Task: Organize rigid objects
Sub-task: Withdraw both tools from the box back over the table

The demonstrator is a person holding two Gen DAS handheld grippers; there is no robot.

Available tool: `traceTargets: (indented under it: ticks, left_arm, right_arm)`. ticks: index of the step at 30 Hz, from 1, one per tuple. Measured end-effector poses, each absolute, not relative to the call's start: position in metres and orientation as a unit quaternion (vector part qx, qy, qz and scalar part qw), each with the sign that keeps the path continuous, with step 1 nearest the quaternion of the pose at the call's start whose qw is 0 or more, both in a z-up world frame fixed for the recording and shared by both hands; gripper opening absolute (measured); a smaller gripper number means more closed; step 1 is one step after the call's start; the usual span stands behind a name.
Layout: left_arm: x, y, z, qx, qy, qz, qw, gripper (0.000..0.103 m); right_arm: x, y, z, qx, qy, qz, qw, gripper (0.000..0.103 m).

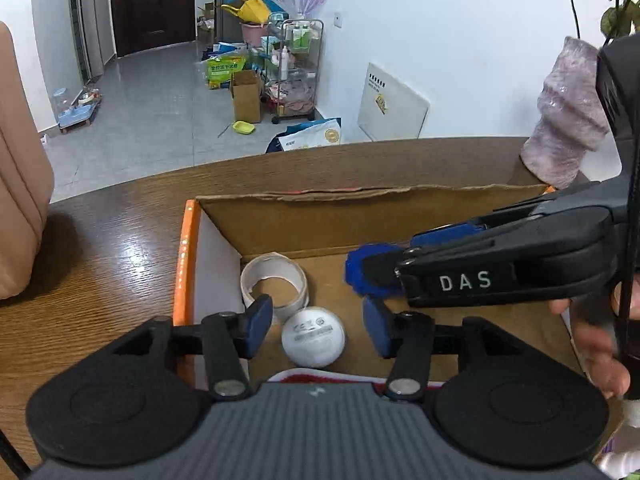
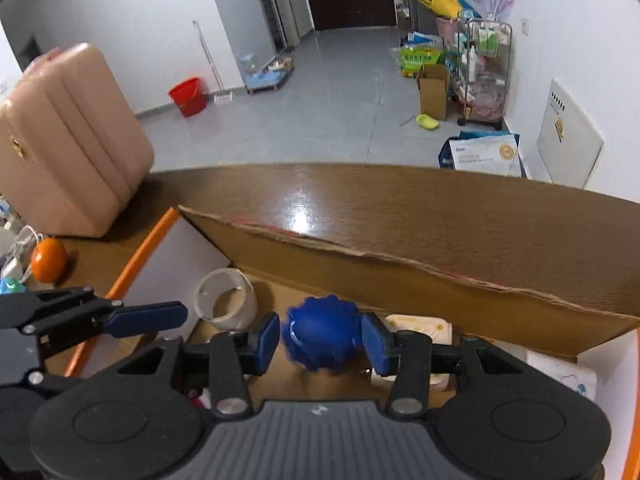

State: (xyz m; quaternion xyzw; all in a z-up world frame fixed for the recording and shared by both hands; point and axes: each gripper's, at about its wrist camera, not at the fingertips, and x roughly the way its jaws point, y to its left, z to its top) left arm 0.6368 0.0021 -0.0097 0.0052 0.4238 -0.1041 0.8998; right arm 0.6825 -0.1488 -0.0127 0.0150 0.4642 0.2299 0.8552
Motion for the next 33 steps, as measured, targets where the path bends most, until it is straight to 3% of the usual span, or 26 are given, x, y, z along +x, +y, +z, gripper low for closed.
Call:
traceTargets:
  ticks: [6,13,19,29,33]
  left_arm:
    - [0.608,0.015,0.02,-0.003,0.401,-0.09,0.912,0.053]
    - [0.507,0.036,0.065,-0.005,0.335,-0.065,0.94,0.067]
    - [0.399,0.045,0.069,0.002,0.288,-0.045,0.956,0.077]
    - [0.232,0.034,0.062,0.038,0.204,-0.035,0.978,0.091]
    - [0.176,0.028,0.057,0.041,0.164,-0.002,0.986,0.098]
  right_arm:
    - [0.643,-0.177,0.039,0.023,0.418,0.239,0.876,0.045]
    - [0.527,-0.217,0.09,0.006,0.355,0.249,0.901,0.054]
    - [0.413,-0.236,0.091,-0.022,0.319,0.225,0.92,0.055]
    - [0.263,-0.262,0.056,0.032,0.258,0.147,0.954,0.056]
    - [0.214,-0.25,0.044,0.006,0.225,0.102,0.969,0.06]
